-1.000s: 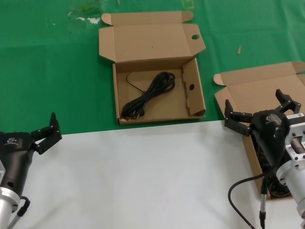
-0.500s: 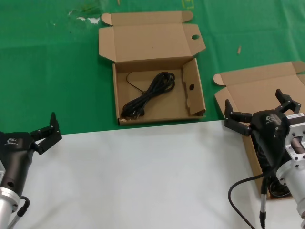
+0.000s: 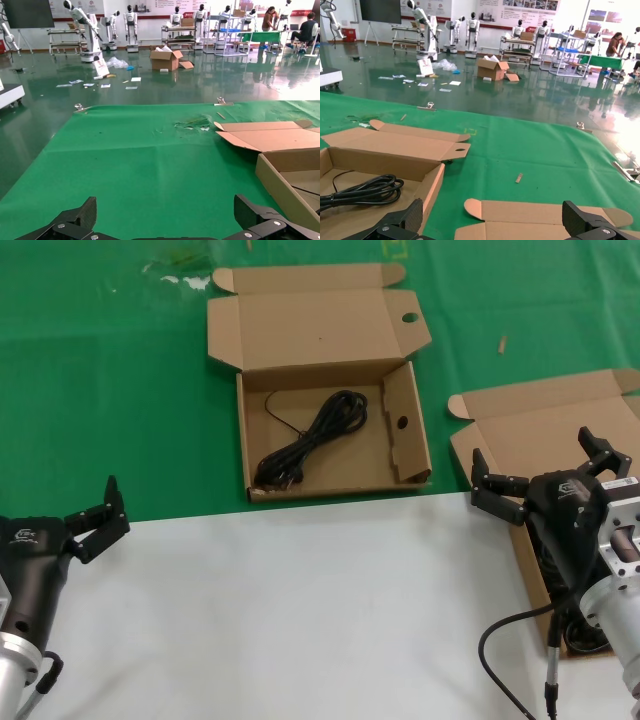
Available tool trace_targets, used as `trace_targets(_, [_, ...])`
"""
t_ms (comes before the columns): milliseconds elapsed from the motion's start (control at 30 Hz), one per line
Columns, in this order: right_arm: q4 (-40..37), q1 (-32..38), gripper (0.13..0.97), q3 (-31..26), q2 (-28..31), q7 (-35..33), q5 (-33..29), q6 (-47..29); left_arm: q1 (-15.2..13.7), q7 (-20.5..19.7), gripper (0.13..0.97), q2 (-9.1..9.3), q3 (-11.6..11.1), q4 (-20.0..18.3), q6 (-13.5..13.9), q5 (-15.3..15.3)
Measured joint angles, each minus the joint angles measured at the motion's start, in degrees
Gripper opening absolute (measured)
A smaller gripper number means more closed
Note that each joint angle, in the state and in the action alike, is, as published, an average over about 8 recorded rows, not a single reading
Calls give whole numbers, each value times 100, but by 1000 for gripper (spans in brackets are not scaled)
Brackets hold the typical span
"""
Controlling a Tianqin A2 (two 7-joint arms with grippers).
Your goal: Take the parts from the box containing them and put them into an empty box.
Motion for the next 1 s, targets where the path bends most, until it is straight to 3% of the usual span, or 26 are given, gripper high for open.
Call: trace_targets(1000, [0, 0, 966, 0, 0, 0, 0, 0, 0, 0, 966, 0, 0, 0, 0, 0])
